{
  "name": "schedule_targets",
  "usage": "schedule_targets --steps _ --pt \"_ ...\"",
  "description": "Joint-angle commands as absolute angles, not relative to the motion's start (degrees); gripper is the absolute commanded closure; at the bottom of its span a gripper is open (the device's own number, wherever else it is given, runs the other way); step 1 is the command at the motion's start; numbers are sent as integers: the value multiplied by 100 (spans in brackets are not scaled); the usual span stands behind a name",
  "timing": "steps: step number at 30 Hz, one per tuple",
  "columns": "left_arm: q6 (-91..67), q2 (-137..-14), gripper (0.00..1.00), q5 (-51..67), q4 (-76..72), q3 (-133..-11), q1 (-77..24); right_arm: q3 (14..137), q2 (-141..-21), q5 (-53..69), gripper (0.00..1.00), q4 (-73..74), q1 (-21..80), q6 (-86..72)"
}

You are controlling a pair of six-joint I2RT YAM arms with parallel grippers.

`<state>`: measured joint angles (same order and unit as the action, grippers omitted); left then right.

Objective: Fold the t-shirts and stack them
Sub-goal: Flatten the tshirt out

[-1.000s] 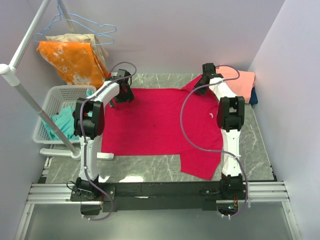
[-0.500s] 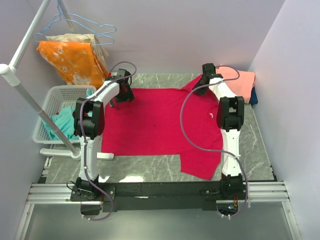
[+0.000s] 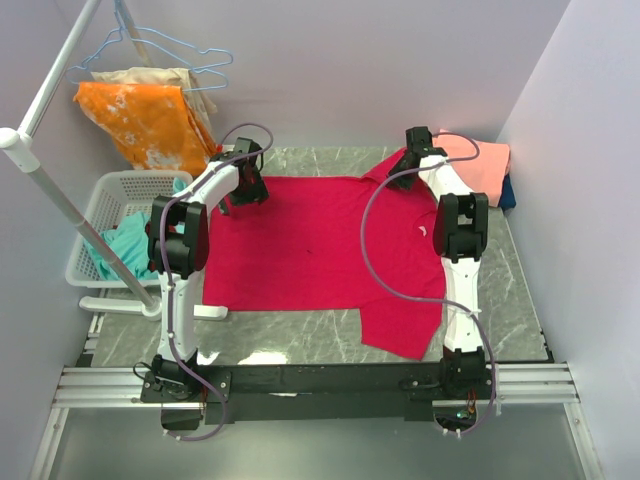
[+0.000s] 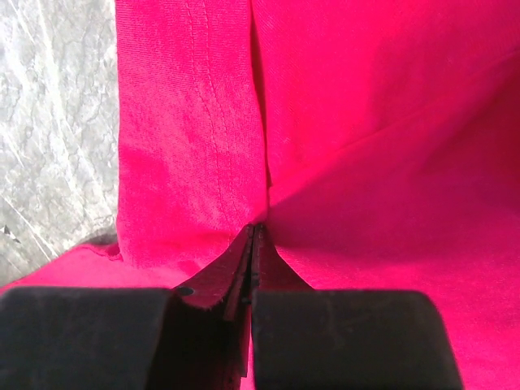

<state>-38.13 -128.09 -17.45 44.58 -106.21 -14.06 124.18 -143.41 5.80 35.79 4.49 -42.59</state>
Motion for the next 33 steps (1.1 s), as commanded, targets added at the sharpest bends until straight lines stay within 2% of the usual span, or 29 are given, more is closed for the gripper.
schedule_targets --steps 1,10,24,30,33 --pt "-3735 -12621 1 -1819 4509 -10828 -1424 12375 -14379 843 100 3411 448 -4359" --pt "-3744 -12551 1 -1846 4509 -10714 -1424 11461 -13756 1503 100 1821 439 -4833" --pt "-3762 -12586 1 -1863 4526 -10731 -1424 11110 -13087 1449 100 1214 440 -5018" --pt "-3744 -12586 1 -1881 4561 -10740 -1424 11039 -13515 2161 100 72 431 -5596" --pt "-3735 -12577 1 -1881 4588 -10749 -1424 11196 -14068 3021 100 -981 422 -6368"
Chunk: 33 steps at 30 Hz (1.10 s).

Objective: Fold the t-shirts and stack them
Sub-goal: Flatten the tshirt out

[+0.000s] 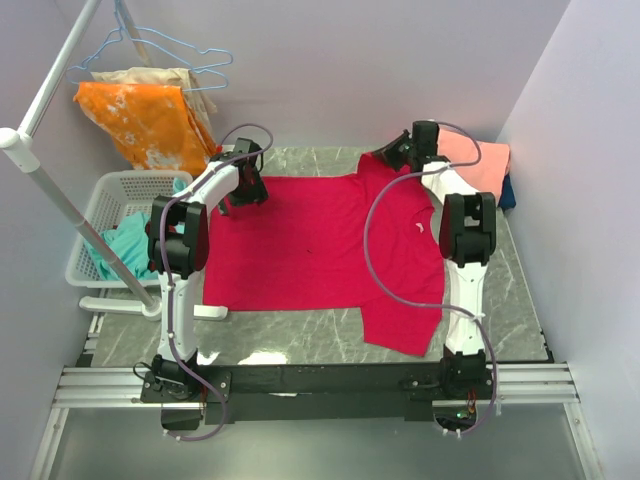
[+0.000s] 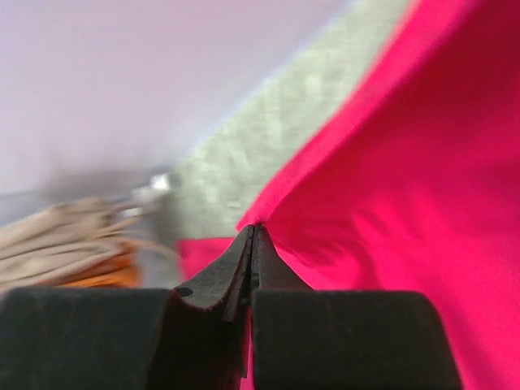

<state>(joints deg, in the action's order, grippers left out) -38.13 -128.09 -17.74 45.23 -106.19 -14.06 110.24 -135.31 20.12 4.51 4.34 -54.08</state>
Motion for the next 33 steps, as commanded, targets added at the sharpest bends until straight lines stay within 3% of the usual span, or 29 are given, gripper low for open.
schedule_targets --steps 1,2,4,8,15,23,27,33 --pt "-3735 -12577 1 -1881 4597 -10749 -1424 11432 -14254 3519 100 -1489 422 -6590" --pt "-3735 -12577 1 -1872 4597 -10758 -1424 11600 -14447 3759 86 -1825 431 -6835" --pt "-3727 -12577 0 -1846 4605 -10767 -1424 12169 -14949 4033 69 -1986 439 -7259" --pt "-3727 -12568 1 -1811 4579 -10758 -1424 11779 -14609 3895 52 -1969 448 -6875" --pt "-3700 -12577 1 -1837 4447 -10591 -1424 11479 -13466 3113 51 129 439 -4714" --pt "-3621 -12297 1 -1890 4307 -10319 -1433 10362 -12323 2173 51 630 431 -3860" --pt "-3551 -12094 1 -1881 4193 -10020 -1424 11029 -12498 995 51 2683 439 -3516" --pt "-3516 -11734 1 -1662 3938 -9221 -1406 11015 -12674 80 52 4111 439 -3296"
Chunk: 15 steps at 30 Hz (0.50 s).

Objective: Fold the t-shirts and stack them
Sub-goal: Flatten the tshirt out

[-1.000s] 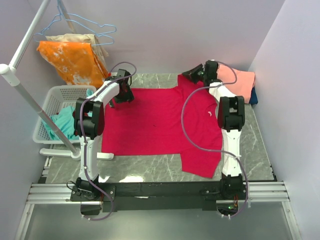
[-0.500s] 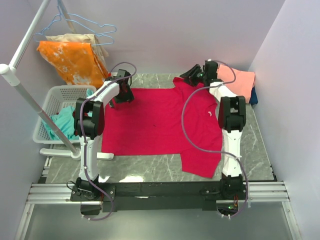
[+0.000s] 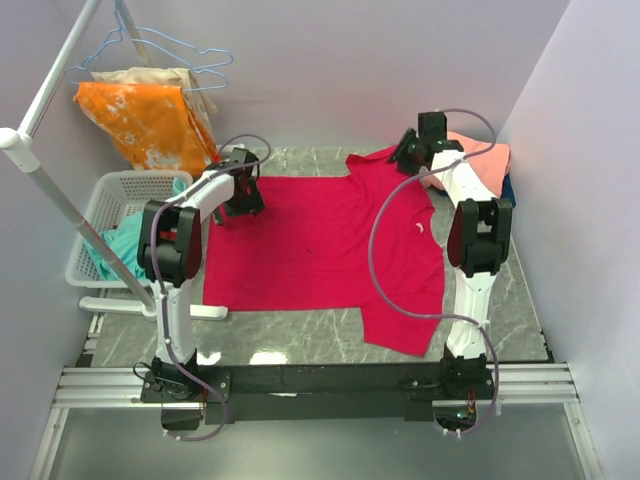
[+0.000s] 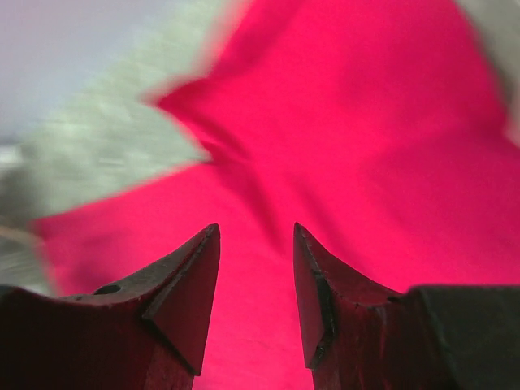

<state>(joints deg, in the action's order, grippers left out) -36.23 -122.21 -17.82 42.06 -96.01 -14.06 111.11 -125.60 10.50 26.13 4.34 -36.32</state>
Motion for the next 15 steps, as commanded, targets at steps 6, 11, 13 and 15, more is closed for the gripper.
schedule_targets --steps 6,11,13,15 --pt "-3718 -11426 1 -1213 3666 -8518 -1318 9715 -12042 -596 52 4087 439 -3269" --pt "-3841 -11110 0 -1169 3498 -7842 -1318 9080 -11664 -975 52 4342 431 -3313" --pt "-3902 -11083 1 -1151 3472 -7700 -1318 8772 -11602 -1159 52 4386 439 -3305" --pt "-3946 -11100 1 -1186 3515 -7533 -1318 8614 -11628 -1352 52 4534 439 -3340"
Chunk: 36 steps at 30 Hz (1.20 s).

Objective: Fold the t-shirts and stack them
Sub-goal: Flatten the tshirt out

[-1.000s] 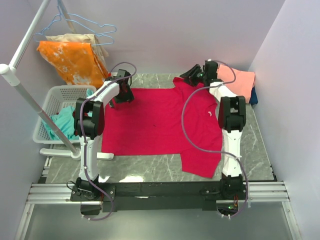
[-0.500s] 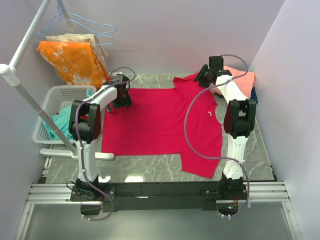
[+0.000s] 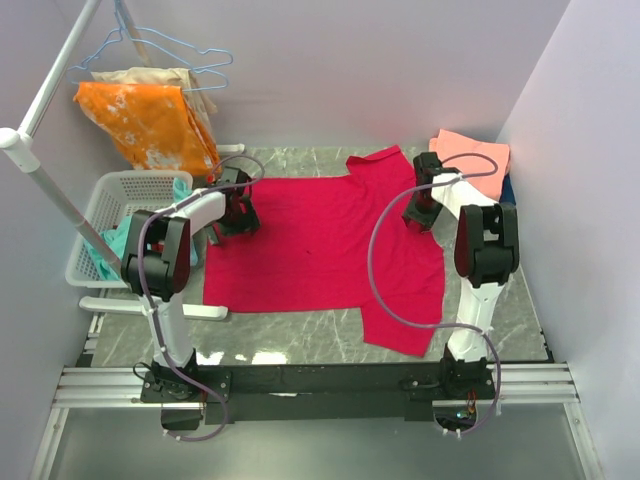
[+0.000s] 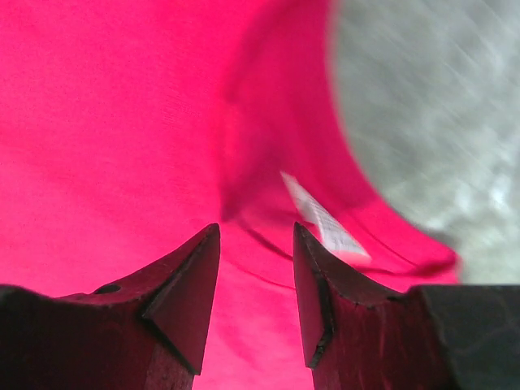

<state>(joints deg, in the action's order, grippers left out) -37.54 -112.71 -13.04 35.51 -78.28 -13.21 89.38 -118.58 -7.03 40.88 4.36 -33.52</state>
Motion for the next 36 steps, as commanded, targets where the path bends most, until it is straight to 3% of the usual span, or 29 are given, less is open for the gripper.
schedule_targets --steps 1,8,27,36 --pt "-4025 -11135 1 -1230 3594 -7515 -1318 8570 -11645 -1475 52 4579 422 -3349" --pt "-4245 -11417 1 -1476 4157 -7524 -1318 8288 -11584 -1828 52 4746 404 -3454" --pt "-4157 -10741 1 -1565 4175 -7023 -1564 6865 -10820 -2021 53 4553 387 -3489" --pt "-4157 -10714 1 -1705 4254 -7074 -1679 6837 -10617 -2039 54 4412 369 -3551"
